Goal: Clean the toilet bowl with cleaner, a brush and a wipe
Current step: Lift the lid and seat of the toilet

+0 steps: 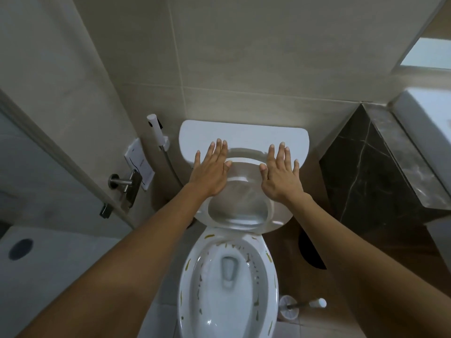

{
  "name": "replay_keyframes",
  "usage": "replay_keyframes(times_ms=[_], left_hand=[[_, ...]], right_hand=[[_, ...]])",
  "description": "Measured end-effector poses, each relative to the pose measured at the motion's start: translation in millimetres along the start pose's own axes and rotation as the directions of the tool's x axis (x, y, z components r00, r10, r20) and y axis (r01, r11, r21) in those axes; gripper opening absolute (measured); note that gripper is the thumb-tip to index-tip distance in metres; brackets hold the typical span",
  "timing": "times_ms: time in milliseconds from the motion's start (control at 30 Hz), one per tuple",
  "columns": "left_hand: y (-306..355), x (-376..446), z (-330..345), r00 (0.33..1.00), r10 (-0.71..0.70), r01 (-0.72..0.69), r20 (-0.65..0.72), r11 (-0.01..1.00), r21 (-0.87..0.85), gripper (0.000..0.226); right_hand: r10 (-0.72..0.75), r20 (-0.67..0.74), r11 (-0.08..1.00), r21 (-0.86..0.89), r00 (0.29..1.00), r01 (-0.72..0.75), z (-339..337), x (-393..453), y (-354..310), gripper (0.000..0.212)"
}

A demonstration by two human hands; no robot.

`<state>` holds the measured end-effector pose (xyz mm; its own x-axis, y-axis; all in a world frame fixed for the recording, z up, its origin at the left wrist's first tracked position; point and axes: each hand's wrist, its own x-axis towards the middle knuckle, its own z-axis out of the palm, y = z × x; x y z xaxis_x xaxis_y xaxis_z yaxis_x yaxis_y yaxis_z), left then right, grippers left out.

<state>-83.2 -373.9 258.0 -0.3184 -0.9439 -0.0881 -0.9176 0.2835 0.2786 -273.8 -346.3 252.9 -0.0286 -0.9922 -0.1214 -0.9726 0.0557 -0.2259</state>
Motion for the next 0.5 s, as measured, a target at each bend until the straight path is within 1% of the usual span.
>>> replay_keyframes(times_ms=[267,500], left_hand=[[7,20,-3,0.999,-0.036,0.036,-0.009,0.999,0.009,0.055],[11,14,-13,0.998,-0.057,0.055,0.028,0.997,0.055,0.057]], right_hand=[[0.039,0.019,0.999,-0.013,0.999,-0.039,-3,20,8,0.061],[0.041,0.094,0.999,0.011,0.995,-0.042,-17,16,5,0.061]])
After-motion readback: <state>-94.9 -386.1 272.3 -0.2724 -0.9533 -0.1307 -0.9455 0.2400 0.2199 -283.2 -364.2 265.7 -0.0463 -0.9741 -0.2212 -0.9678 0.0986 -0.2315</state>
